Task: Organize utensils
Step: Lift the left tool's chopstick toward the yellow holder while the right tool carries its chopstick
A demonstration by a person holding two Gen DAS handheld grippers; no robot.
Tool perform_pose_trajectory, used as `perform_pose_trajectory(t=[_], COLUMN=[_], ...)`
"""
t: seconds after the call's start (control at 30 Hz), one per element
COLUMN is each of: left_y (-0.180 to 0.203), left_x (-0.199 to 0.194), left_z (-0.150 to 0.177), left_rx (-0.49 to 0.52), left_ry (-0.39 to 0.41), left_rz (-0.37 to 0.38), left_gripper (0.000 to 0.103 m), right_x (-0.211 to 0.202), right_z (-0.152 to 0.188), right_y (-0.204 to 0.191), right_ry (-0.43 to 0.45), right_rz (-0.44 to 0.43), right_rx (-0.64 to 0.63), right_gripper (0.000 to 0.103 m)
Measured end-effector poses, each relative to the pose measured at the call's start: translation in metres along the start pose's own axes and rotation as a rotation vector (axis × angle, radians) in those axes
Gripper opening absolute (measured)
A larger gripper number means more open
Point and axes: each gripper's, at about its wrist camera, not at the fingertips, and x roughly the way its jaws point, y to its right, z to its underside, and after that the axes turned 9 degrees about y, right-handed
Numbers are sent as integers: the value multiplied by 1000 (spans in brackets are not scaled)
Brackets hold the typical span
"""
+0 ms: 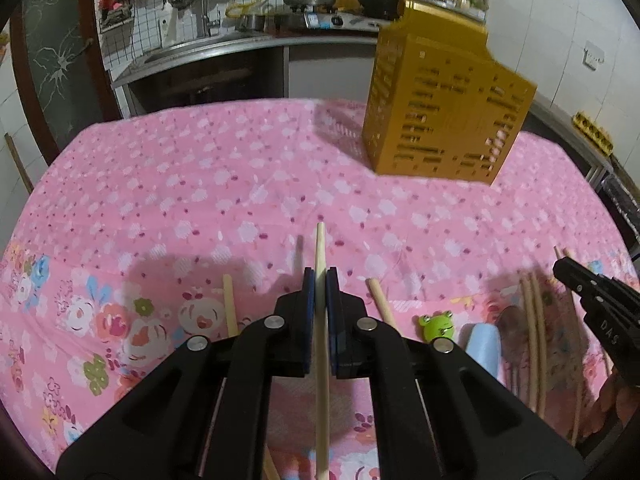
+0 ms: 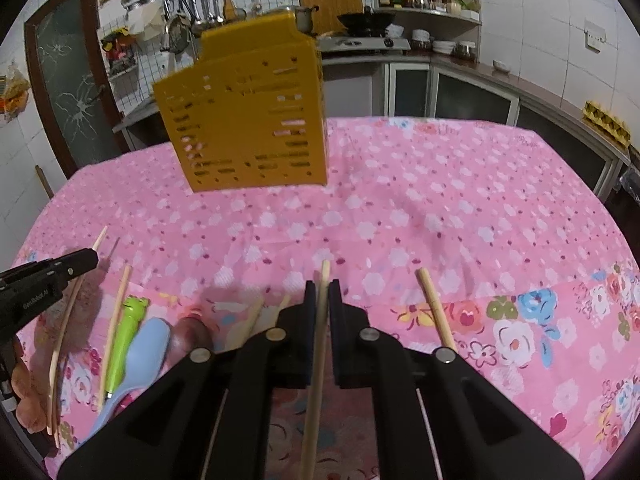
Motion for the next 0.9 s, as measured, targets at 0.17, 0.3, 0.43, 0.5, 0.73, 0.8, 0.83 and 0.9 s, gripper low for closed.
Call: perform_pose_trajectory(t=[0.17,0.3,0.43,0.5,0.73,0.8,0.83,0.9], left_y=[-2,-3,-1,0,-3,-4,-4,-4], left_x=[-22,-42,-59,-67,-86,-90,-91,-95], left_z=[-12,-19,-23,-24,-26,-26,-26,-26], left_rx=[-23,-32,-34,-37,-54,-60,-58,-57], left_ry=[64,112,149,168,208,217,222,232], left_rz=[34,59,81,89,117,132,133,137], left_gripper=[4,4,4,4,4,4,4,4], right_x=[-21,-36,-49,-54,-71,-77,-80,-83], right_z=[-10,-16,-22,-24,-26,-28,-29,-30], right_y=[-2,-1,-1,0,0,0,0,-1], right_ry=[61,96,126,132,163,177,185,191], right_rz=[-14,-30,-43,-50,-67,-69,-69,-70], right_rx=[-12,-7,-1,2,10,12,13,11], right_gripper=[6,6,6,6,6,6,6,6])
